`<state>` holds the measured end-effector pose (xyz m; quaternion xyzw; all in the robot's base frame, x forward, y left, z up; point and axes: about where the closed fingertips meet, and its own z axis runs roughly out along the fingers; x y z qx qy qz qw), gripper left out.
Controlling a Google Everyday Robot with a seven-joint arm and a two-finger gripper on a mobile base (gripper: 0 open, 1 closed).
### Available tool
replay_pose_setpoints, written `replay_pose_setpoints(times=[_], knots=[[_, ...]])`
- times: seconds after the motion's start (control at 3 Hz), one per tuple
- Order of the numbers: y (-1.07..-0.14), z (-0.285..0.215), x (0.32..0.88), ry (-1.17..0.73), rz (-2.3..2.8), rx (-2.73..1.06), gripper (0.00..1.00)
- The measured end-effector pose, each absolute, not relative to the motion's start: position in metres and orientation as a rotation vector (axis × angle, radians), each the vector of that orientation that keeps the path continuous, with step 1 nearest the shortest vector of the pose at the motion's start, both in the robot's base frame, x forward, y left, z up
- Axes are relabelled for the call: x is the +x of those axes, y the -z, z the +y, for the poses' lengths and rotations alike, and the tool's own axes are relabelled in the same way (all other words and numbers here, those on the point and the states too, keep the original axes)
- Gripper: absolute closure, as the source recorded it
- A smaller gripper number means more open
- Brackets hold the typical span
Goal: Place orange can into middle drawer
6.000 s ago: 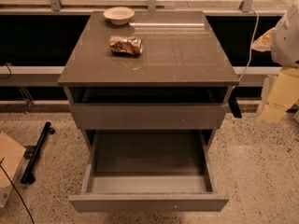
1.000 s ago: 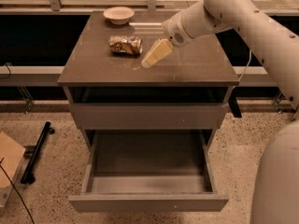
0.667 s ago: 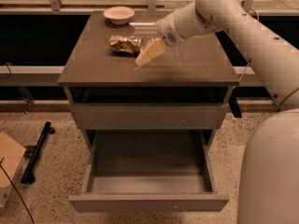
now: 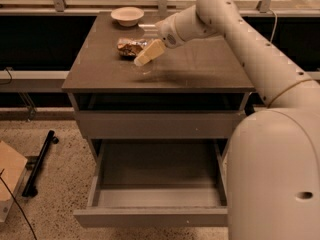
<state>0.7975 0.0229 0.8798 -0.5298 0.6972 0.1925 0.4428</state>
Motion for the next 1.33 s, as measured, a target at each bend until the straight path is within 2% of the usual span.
replay_pose_setpoints(times=[0.67, 1.0, 1.33], knots=[[-0.863, 0.052, 0.827, -0.55, 1.728, -1.299, 0.0], [-0.854, 0.061, 0.835, -0.582, 1.738, -1.295, 0.16], [-0.85, 0.065, 0.838, -0.595, 1.738, -1.295, 0.39]])
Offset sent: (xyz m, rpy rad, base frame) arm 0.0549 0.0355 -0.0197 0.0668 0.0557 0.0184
